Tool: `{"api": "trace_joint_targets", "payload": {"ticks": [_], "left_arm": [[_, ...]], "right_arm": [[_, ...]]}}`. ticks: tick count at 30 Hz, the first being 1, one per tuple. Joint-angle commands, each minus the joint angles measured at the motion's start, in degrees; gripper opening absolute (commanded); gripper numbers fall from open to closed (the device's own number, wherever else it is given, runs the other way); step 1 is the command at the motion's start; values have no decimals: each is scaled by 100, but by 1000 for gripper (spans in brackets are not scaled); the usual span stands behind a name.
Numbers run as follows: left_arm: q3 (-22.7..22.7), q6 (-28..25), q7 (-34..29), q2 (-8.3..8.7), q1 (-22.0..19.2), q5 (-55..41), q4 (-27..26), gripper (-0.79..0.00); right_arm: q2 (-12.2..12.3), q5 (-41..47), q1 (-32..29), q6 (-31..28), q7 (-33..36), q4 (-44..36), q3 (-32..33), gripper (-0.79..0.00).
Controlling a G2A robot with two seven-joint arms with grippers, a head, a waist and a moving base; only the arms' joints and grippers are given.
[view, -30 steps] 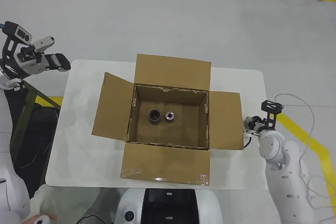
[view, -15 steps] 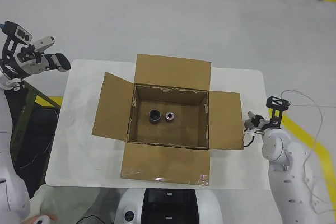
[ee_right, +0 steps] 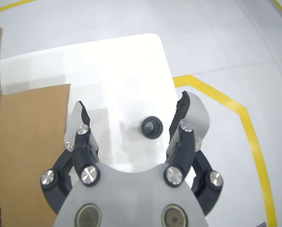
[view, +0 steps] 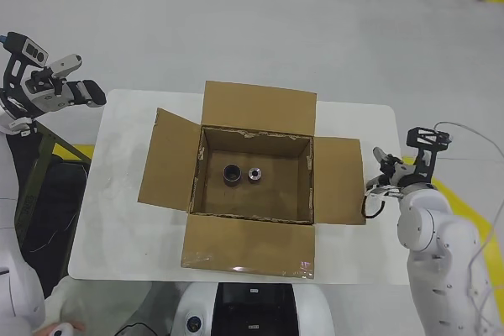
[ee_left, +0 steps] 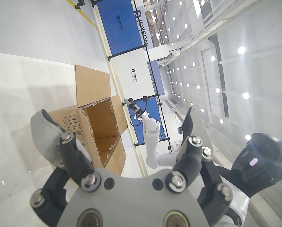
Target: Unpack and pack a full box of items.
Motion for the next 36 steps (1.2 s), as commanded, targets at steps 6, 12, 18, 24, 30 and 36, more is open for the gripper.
{"api": "trace_joint_targets", "payload": {"ticks": [6, 12, 18, 24, 30, 36], "left_arm": [[0, 0, 0, 0, 0, 0, 0, 0], [0, 0, 0, 0, 0, 0, 0, 0], [0, 0, 0, 0, 0, 0, 0, 0], [0, 0, 0, 0, 0, 0, 0, 0], [0, 0, 0, 0, 0, 0, 0, 0], [0, 0, 0, 0, 0, 0, 0, 0]], "right_arm": [[-25, -94, 124, -223, 288, -621, -456, -49], [-50, -371, 235, -474, 744, -950, -1090, -28], [-81, -590, 329, -902, 1100, -1190, -1833, -55], [-122, -710, 495, -1143, 1290, -1071, -2334, -18], [-192, -255, 785, -1449, 1528, -588, -2774, -40], [-265, 348, 1193, -1592, 1688, -97, -2944, -37]]}}
